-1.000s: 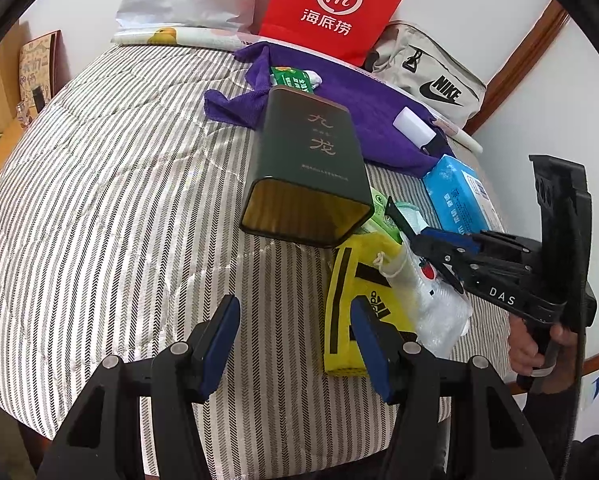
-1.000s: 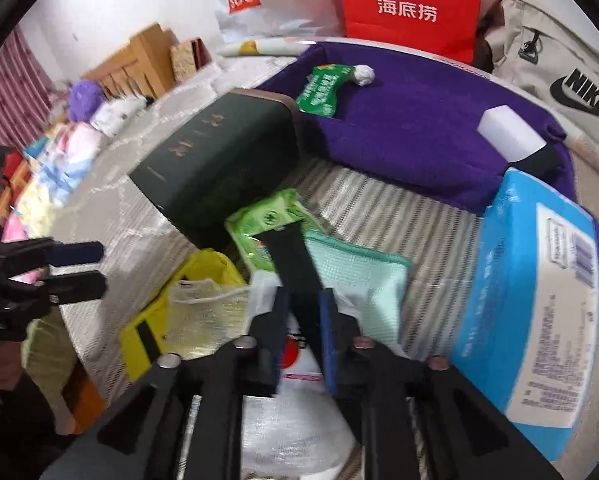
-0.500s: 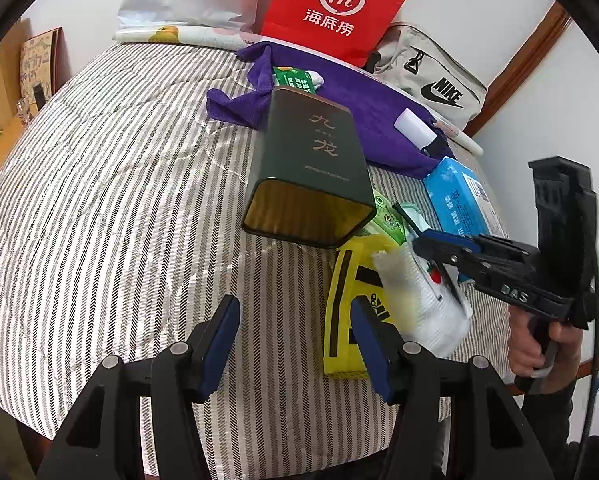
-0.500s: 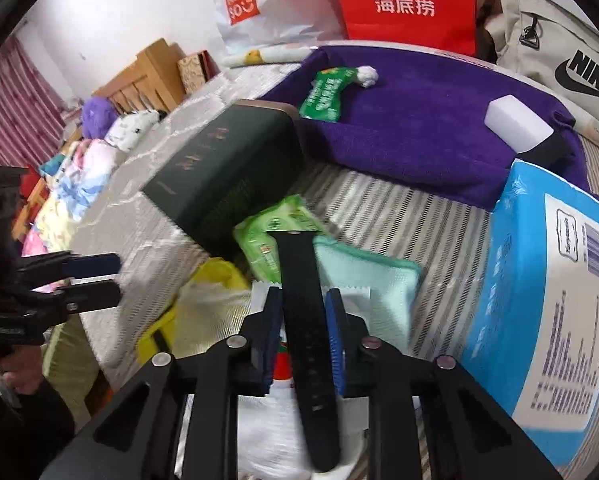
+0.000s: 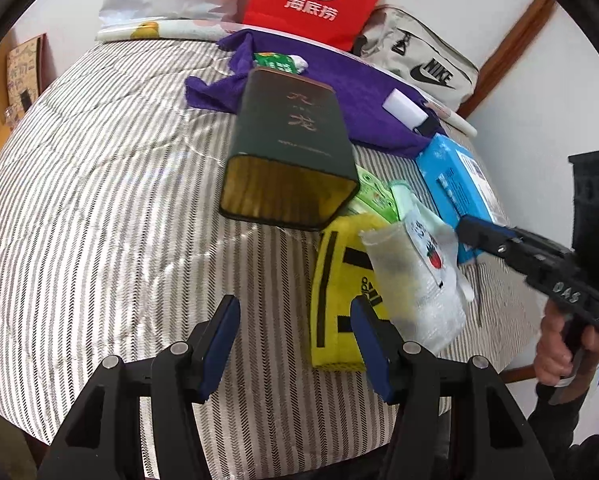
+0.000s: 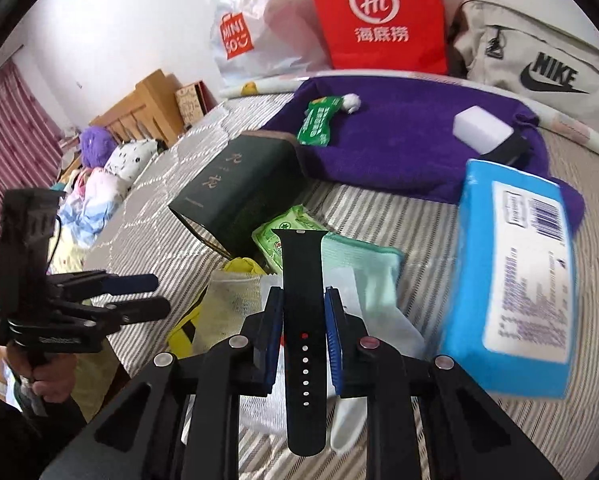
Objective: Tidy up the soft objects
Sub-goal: 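Close the left tool on the yellow adidas pouch while the right tool holds the strap, then lift the pouch with the left tool toward the towel while the right tool carries the strap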
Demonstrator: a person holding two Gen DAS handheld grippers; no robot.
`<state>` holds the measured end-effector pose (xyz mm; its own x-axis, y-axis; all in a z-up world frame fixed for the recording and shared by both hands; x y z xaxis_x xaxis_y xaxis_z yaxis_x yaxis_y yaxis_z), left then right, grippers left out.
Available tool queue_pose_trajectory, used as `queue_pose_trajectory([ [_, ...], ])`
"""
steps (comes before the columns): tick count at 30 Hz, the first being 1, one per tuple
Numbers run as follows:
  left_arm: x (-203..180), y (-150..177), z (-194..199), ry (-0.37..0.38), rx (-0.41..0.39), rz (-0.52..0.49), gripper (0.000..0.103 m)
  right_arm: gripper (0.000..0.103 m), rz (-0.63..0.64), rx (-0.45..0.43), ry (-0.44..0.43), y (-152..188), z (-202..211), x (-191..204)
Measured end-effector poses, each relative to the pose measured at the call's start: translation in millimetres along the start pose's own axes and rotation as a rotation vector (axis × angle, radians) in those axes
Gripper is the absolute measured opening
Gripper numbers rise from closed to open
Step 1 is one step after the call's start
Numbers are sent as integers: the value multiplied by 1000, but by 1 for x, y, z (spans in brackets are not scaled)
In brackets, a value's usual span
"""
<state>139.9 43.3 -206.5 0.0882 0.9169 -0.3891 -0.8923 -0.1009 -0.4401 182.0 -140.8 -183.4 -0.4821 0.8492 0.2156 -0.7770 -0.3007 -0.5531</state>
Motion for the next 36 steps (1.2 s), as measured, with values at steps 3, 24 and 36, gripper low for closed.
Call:
queue_pose_trajectory([
  [3,-3,6,-5,-13,19,-30,55,20,-14,-21,3,7,14,-3],
  [24,-57,11,-49,-55,72,-215,78,20,-135,-98,33,59,66,-42],
  [36,-36,19,-22,-204,2,-248,66,20,-160,-50,110,87,55,-66],
])
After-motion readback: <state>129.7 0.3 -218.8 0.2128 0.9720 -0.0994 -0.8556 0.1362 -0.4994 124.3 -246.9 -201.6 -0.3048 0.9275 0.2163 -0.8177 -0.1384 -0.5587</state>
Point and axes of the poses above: each gripper's, at about its wrist camera, not at the fingertips, and z roughly against the way its jaws point, x to its left, y to its underside, the point moved 8 cm from there along -z, roughly the way its jaws point, and after that the axes turned 5 degrees about y, right-handed, at the moved point
